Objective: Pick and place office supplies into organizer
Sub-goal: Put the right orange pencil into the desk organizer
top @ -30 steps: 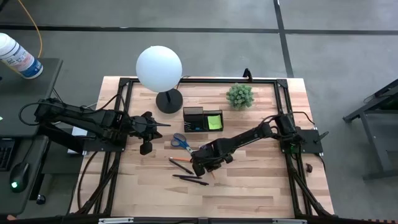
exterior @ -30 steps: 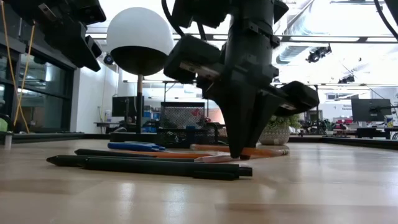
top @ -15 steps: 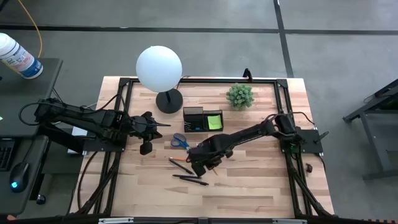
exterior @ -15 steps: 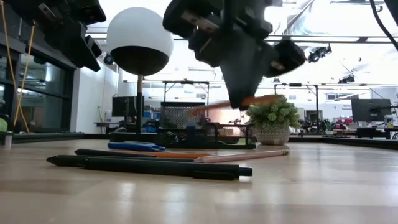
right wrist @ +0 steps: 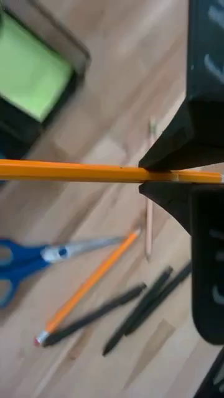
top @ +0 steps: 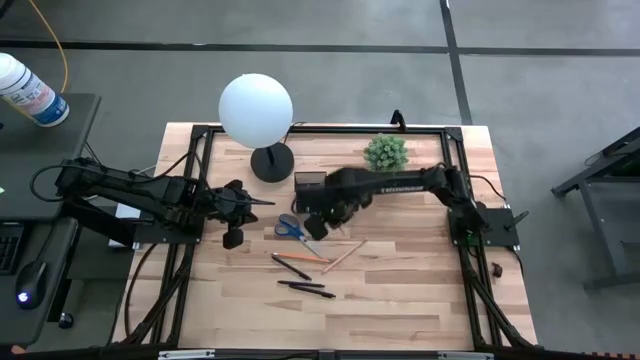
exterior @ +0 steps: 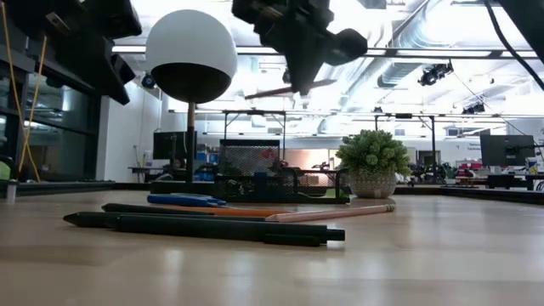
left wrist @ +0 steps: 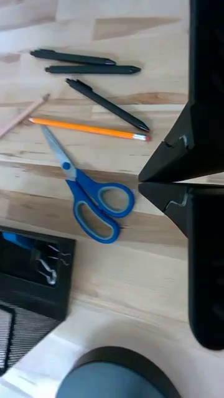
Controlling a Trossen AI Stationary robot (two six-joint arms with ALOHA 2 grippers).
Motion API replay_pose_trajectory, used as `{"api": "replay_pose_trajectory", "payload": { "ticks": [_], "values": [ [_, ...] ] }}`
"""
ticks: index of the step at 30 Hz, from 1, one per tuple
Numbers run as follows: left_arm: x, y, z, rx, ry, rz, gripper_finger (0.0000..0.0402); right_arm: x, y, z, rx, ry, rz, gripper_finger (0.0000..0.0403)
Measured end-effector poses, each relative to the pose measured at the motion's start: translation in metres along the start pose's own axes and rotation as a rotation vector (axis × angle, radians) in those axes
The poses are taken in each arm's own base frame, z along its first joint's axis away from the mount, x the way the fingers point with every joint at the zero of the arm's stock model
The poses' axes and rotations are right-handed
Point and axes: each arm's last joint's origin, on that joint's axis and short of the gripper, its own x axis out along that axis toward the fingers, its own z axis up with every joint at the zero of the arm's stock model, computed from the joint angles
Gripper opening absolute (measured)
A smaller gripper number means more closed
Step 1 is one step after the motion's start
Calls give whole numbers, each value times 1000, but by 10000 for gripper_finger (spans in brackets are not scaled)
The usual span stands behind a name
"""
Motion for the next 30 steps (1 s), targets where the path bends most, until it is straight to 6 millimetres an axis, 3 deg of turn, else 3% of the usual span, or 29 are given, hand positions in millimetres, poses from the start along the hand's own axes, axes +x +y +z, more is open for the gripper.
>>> {"api": "replay_pose_trajectory", "payload": {
  "ticks": [5, 10, 17, 23, 30],
  "values": [
    [-3, 1, -1, -6, -5, -5, 1, -23, -21, 20, -22, 23, 11, 7],
    [-9, 1, -1, -10, -36, -10, 1, -37, -38, 41, 1, 90, 138, 5],
    [-13, 2, -1, -13, -62, -17, 1, -40, -60, 64, -2, 368, 475, 8],
    [-13, 2, -1, -12, -65, -18, 1, -45, -86, 86, 100, 471, 644, 5],
    [-13, 2, -1, -12, -69, -11, 1, -46, -112, 103, 244, 559, 727, 7]
  ]
}}
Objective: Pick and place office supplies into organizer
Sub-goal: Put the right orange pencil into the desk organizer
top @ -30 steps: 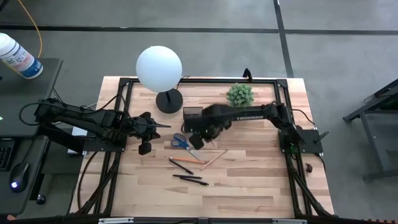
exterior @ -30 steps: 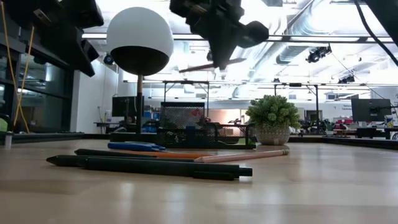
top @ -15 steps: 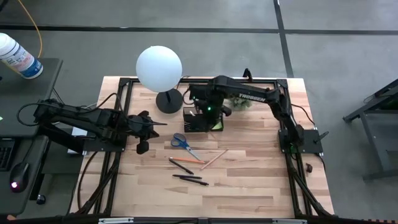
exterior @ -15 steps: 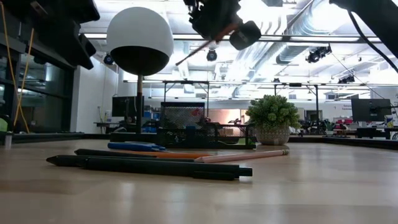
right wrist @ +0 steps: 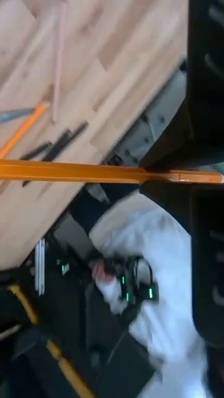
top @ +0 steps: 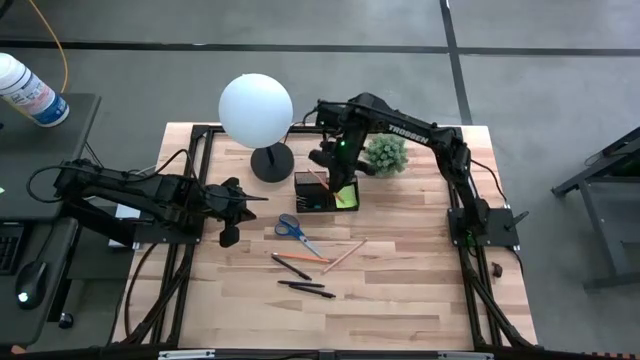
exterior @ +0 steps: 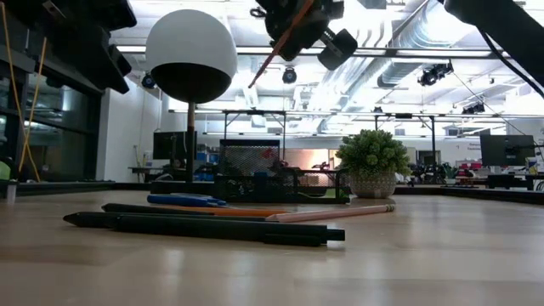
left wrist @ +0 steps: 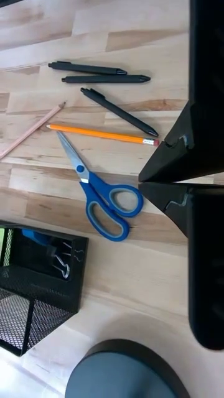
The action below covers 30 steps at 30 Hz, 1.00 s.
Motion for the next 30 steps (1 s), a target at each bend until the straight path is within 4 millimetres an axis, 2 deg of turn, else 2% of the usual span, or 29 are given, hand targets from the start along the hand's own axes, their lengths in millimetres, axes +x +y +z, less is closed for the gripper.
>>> {"api": "replay_pose_trajectory", "payload": {
  "ticks": [4, 8, 14, 25, 30],
  "values": [
    [0, 0, 0, 1, -7, 12, 1, -3, -13, 12, 148, 73, 64, 6],
    [0, 0, 1, 0, -18, 15, 1, 7, -30, 25, 261, 151, 93, 6],
    [0, 0, 2, 0, -19, 14, 1, 18, -48, 37, 342, 208, 109, 6],
    [0, 1, 2, 8, -27, 41, 1, 8, -55, 47, 378, 170, 129, 6],
    [0, 1, 2, 16, -27, 42, 1, 14, -60, 59, 405, 172, 121, 7]
  ]
}}
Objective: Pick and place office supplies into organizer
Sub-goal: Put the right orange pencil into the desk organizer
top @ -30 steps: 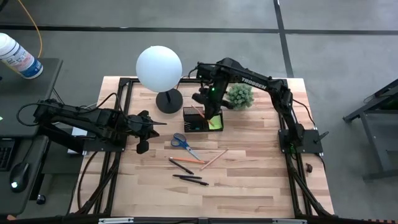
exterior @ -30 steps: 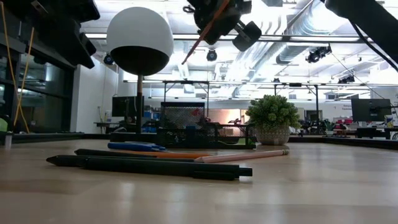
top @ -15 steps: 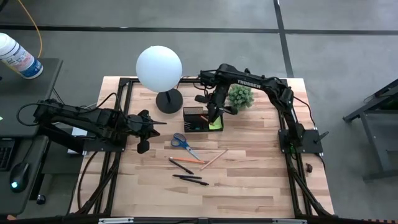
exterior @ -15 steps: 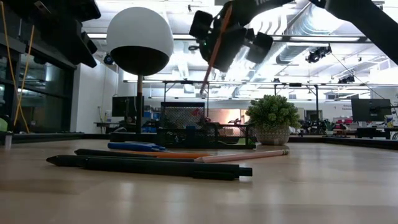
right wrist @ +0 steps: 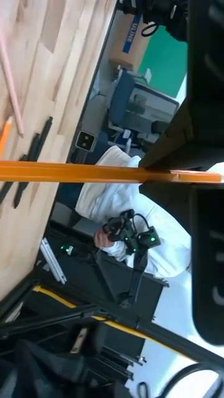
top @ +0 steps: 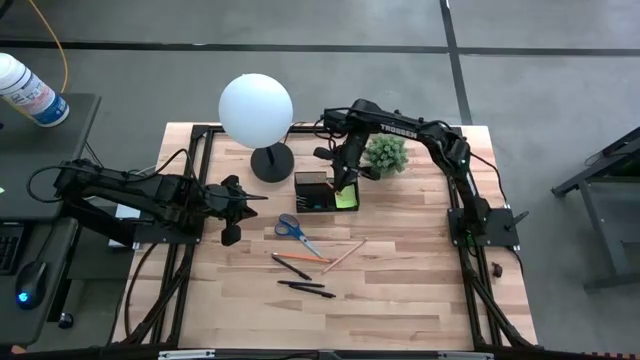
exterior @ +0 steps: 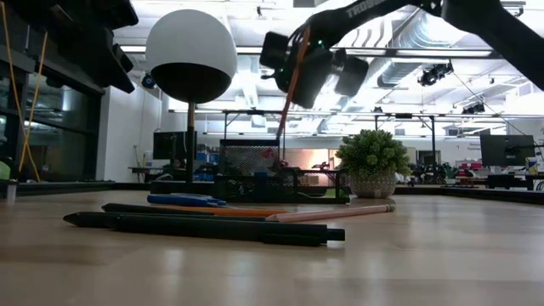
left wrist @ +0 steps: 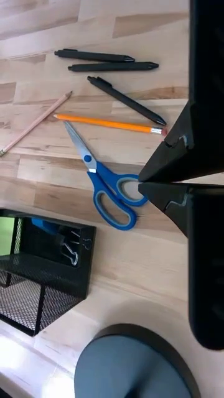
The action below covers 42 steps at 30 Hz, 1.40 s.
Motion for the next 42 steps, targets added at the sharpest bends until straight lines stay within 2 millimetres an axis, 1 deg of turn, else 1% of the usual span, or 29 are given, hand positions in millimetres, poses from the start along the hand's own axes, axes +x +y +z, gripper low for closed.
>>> {"api": "replay_pose_trajectory", "payload": {
  "ticks": [4, 9, 12, 14, 16, 18, 24, 27, 30, 37, 42],
  "values": [
    [0, 0, 0, 1, -1, 4, 1, 4, 10, 15, -17, 2, 4, 7],
    [0, 0, 0, 2, -1, 5, 1, 0, 31, 23, -84, -7, 33, 9],
    [0, 0, 0, 2, 0, 5, 1, -3, 42, 28, -94, -11, 41, 8],
    [0, 0, 0, 2, 0, 5, 1, -1, 41, 34, -79, 9, 46, 8],
    [0, 0, 0, 3, 0, 5, 1, 3, 33, 37, -14, 17, 15, 8],
    [0, 0, 0, 2, 1, 5, 1, 6, 30, 40, -1, 23, 6, 8],
    [0, 0, 0, 2, 1, 6, 1, 6, 31, 39, -11, 21, 8, 9],
    [0, 0, 0, 8, 0, 6, 1, 4, 35, 38, -41, 11, 18, 14],
    [0, 0, 0, 11, -2, 13, 1, 4, 37, 39, -71, -8, 25, 25],
    [0, 0, 0, 10, -3, 16, 1, 4, 38, 40, -80, -9, 27, 63],
    [0, 0, 0, 10, -3, 16, 1, 4, 39, 41, -102, -14, 34, 82]
  ]
}}
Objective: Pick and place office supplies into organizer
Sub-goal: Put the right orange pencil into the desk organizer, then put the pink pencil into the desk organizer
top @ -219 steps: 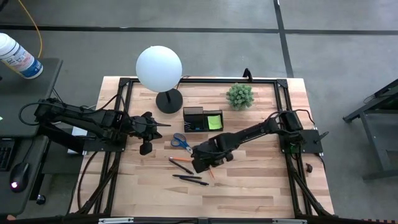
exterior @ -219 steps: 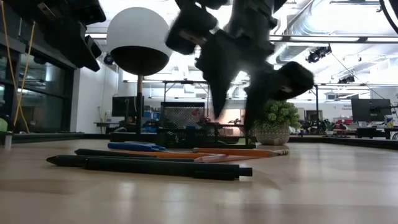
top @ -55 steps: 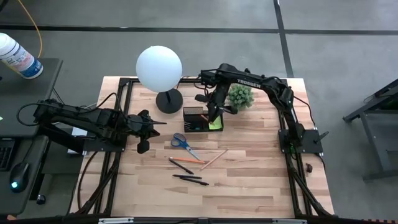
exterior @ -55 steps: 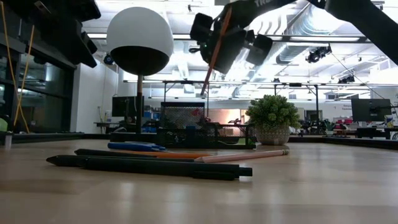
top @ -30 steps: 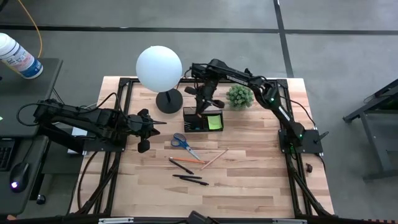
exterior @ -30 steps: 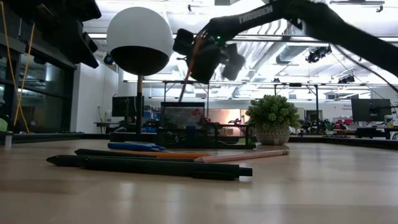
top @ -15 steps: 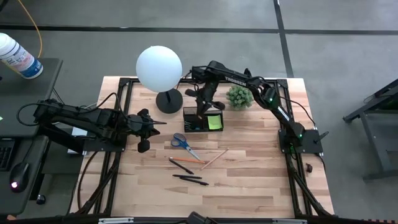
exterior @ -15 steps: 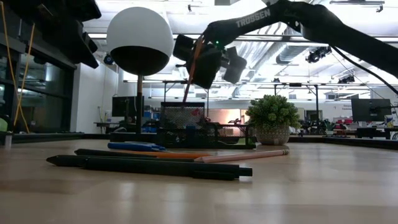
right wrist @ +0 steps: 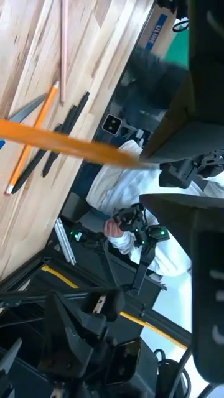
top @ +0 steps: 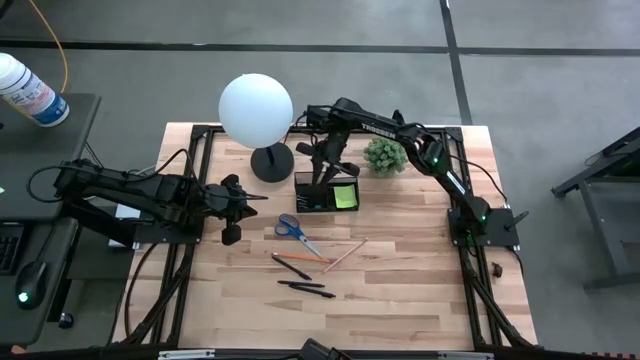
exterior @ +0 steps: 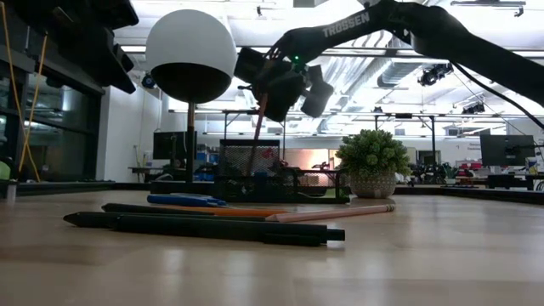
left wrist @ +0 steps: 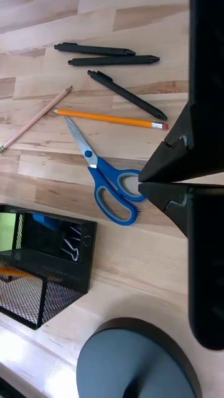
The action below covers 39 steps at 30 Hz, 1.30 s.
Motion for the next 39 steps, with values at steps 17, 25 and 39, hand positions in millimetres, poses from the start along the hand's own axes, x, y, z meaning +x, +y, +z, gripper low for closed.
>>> {"api": "replay_pose_trajectory", "payload": {
  "ticks": [17, 25, 39],
  "values": [
    [0, 0, 0, 0, 0, 0, 1, -45, 11, -69, -162, -109, 50, 90],
    [0, 0, 0, 0, 0, -1, 1, -27, 17, -134, -474, -200, -73, 89],
    [0, 0, 0, -1, -1, 0, 1, 103, -3, -191, -786, -245, -579, 91]
  ]
}}
